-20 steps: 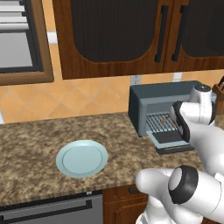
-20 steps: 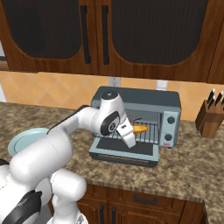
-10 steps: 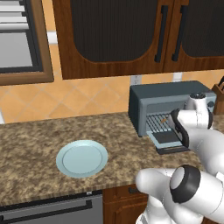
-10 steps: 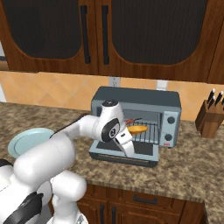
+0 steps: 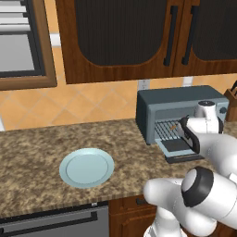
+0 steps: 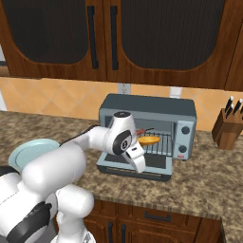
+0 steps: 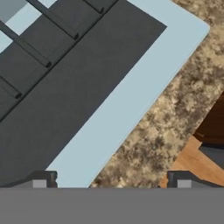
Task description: Pick up the kebab skewer and baguette bread, and place them inside the toaster oven. Close the toaster oven door and start by setting the timer.
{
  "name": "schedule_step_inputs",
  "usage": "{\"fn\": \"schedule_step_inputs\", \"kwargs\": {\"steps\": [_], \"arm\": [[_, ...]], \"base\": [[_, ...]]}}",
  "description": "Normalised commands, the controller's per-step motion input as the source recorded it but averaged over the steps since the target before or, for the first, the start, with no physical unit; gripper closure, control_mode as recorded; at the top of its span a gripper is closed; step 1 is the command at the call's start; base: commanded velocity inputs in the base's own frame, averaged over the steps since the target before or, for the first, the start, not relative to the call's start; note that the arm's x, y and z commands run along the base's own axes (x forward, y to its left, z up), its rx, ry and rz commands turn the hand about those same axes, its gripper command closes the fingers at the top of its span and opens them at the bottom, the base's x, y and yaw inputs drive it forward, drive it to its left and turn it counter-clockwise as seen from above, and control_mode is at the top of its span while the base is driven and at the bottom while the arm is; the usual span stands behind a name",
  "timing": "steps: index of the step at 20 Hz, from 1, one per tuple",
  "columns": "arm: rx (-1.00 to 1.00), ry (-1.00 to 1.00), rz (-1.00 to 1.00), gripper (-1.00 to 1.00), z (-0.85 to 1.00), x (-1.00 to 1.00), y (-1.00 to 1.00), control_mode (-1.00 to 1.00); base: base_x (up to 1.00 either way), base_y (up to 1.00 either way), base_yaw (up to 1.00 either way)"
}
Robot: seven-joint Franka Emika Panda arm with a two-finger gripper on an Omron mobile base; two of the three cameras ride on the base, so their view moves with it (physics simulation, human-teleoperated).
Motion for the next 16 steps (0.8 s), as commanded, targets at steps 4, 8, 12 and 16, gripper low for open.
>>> {"fn": "schedule_step_inputs", "kwargs": {"steps": [4, 8, 12, 16], "arm": [[0.0, 0.0, 0.0, -1.0, -0.11, 0.04, 0.0, -1.0], [0.0, 0.0, 0.0, -1.0, -0.09, 0.15, 0.0, -1.0], [0.0, 0.0, 0.0, -1.0, -0.07, 0.31, 0.0, -1.0], [0.0, 0.0, 0.0, -1.0, -0.09, 0.28, 0.0, -1.0]], "base": [[0.0, 0.0, 0.0], [0.0, 0.0, 0.0], [0.0, 0.0, 0.0], [0.0, 0.0, 0.0]]}}
